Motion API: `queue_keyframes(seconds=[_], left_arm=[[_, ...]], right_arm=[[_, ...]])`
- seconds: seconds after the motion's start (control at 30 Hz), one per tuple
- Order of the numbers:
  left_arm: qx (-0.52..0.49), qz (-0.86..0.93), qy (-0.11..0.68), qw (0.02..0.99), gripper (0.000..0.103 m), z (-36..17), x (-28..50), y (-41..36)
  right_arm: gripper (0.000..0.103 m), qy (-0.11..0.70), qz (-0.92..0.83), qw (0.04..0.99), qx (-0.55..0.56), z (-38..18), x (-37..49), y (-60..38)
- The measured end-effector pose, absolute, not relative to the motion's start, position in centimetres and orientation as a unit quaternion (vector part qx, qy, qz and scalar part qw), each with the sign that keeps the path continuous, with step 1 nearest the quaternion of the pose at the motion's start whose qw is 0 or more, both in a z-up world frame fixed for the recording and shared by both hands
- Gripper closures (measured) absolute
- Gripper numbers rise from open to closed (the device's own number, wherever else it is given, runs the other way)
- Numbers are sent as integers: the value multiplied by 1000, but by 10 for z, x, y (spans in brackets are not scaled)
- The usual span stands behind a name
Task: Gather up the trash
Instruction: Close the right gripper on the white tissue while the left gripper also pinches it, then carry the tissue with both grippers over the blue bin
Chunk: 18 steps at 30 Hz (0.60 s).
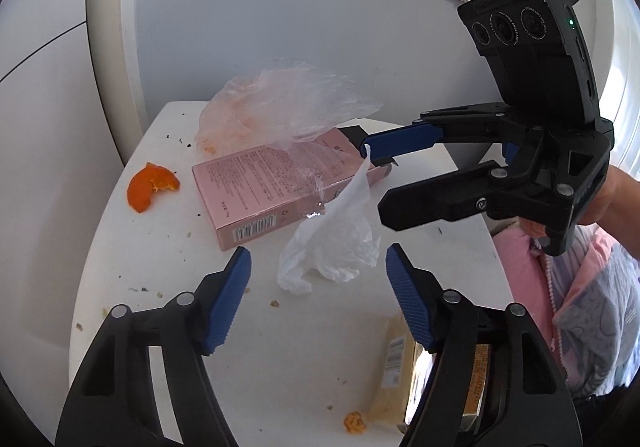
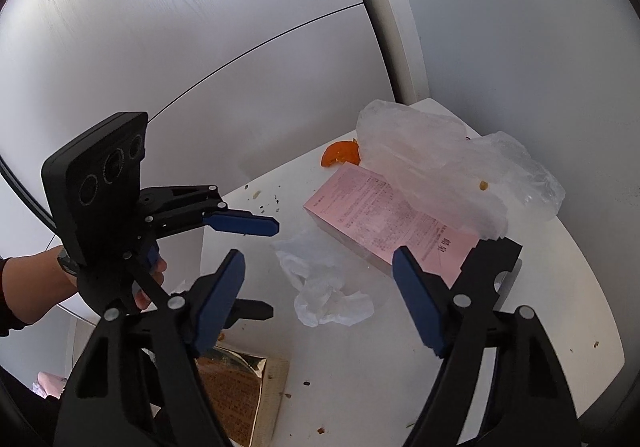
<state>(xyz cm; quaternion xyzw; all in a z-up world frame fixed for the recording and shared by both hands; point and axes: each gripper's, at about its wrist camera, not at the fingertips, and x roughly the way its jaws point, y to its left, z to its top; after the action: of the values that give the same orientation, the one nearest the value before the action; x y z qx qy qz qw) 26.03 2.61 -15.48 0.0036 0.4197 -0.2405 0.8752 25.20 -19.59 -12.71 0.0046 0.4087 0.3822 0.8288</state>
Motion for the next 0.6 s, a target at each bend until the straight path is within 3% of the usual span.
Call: queue_keyframes(seconds=[0.1,0.27,0.4,0.6], left_arm=[[1,-244,421,874,49,-159,265,27],[4,-244,423,873,69,-164,268,25],[3,-234,421,876,98,-162,268,27],[3,-231,413,881,101,-150,262,26]], right_arm=[[43,413,389,823,5,-130,255,-193],[71,426,391,816,-3,-136,259,-185],[83,432,389,814,4,-139,258,-185],[89,422,377,824,14,-130,249,-188]])
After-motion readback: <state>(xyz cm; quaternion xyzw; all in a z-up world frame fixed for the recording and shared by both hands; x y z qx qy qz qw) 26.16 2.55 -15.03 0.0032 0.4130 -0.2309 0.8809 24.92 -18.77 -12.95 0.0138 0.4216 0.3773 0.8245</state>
